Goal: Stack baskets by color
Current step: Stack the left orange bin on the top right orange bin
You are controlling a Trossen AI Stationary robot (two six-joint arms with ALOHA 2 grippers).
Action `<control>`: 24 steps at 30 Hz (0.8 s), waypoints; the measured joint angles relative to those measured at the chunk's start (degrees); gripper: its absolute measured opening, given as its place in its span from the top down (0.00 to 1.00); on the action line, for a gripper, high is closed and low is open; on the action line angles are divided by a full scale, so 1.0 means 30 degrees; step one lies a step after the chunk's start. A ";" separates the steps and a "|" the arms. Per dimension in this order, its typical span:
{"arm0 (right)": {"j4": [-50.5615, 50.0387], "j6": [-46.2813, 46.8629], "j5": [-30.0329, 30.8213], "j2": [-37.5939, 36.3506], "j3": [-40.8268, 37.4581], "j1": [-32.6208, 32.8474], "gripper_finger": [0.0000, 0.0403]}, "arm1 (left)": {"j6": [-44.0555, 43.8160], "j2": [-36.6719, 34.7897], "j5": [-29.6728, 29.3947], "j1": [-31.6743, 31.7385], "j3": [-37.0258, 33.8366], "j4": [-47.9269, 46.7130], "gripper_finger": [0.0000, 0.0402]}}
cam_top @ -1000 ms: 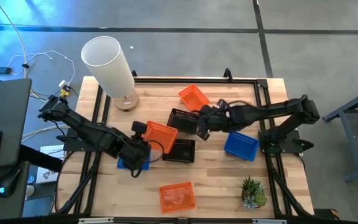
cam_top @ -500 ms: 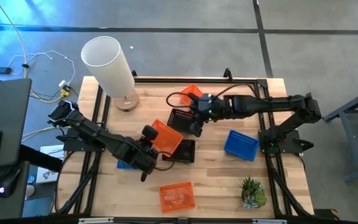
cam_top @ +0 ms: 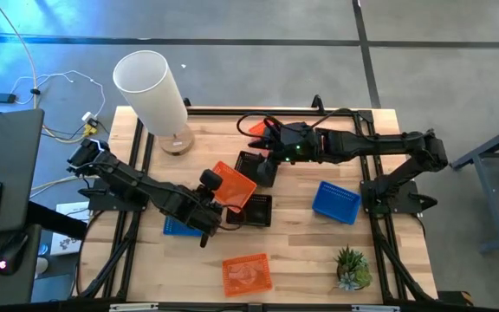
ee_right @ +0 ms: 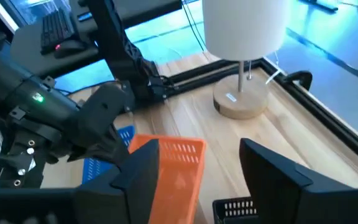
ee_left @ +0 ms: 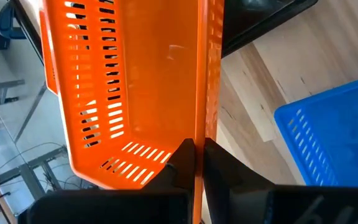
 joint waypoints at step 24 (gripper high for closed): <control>-0.1566 0.2501 -0.1843 0.4416 0.0000 0.0342 0.48 | 0.0488 0.0000 0.0277 -0.0005 0.0000 0.0102 1.00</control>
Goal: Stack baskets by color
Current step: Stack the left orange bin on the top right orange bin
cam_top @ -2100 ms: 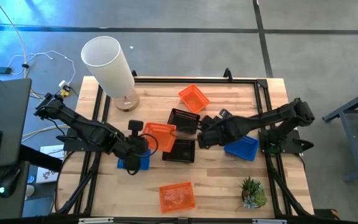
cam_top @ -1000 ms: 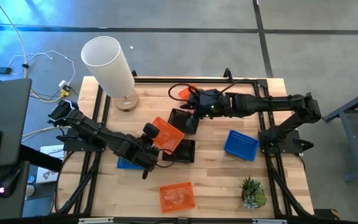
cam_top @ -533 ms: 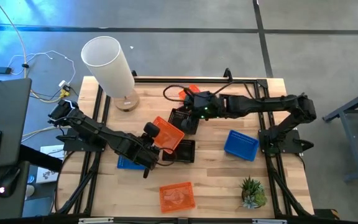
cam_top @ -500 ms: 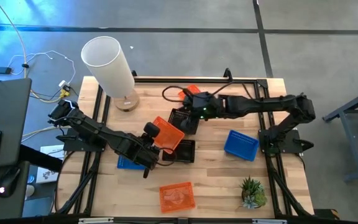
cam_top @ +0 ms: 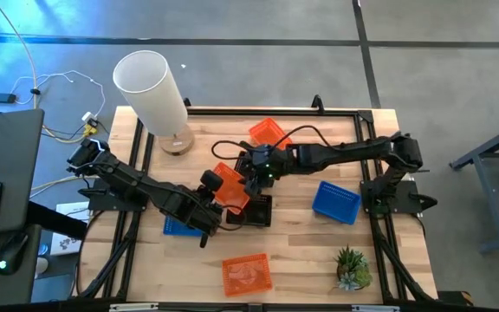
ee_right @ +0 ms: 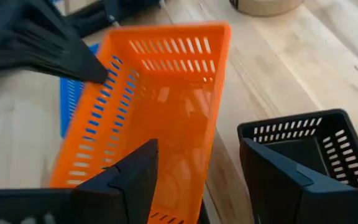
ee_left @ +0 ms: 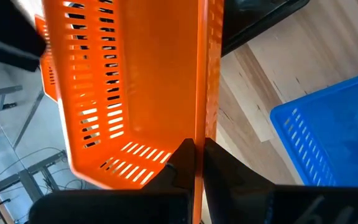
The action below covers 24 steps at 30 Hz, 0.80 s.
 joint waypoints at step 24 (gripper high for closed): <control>-0.0229 0.1462 0.0268 0.0893 0.0000 -0.0471 0.71 | 0.0132 0.0000 -0.0325 0.0000 0.0000 0.1042 1.00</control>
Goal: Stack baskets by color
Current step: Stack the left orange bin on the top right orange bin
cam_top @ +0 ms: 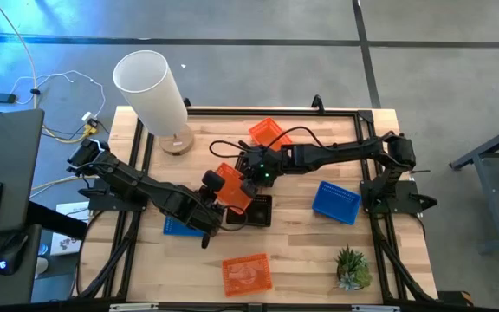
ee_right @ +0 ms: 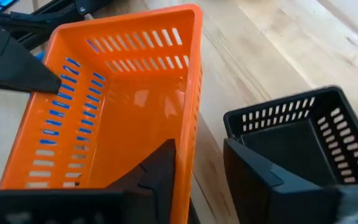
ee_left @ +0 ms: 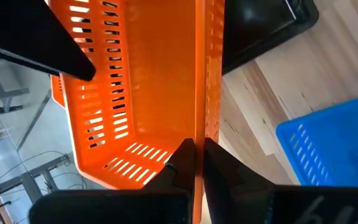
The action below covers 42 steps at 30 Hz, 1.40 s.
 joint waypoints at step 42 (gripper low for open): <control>-0.3935 -0.1543 0.4151 -0.1310 0.0000 -0.0104 1.00 | -0.3162 0.0000 -0.4296 -0.0022 0.0321 0.0044 0.67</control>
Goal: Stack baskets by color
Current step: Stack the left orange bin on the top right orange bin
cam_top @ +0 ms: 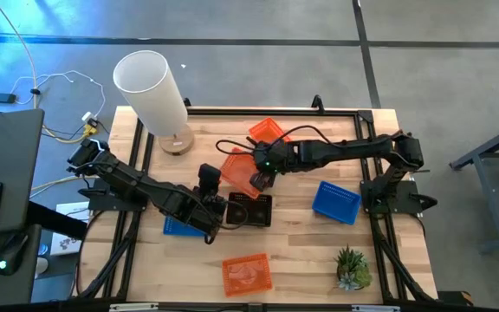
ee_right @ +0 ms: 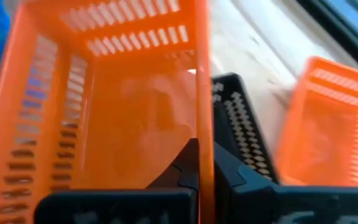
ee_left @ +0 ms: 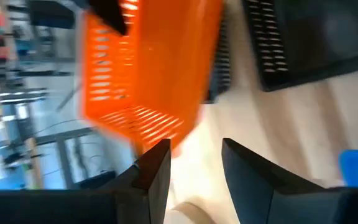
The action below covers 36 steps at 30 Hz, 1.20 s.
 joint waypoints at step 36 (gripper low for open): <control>-0.2991 -0.2797 0.0463 -0.1443 -0.0029 -0.5863 1.00 | -0.5155 -0.8922 0.4130 0.1314 -0.6666 0.6174 0.67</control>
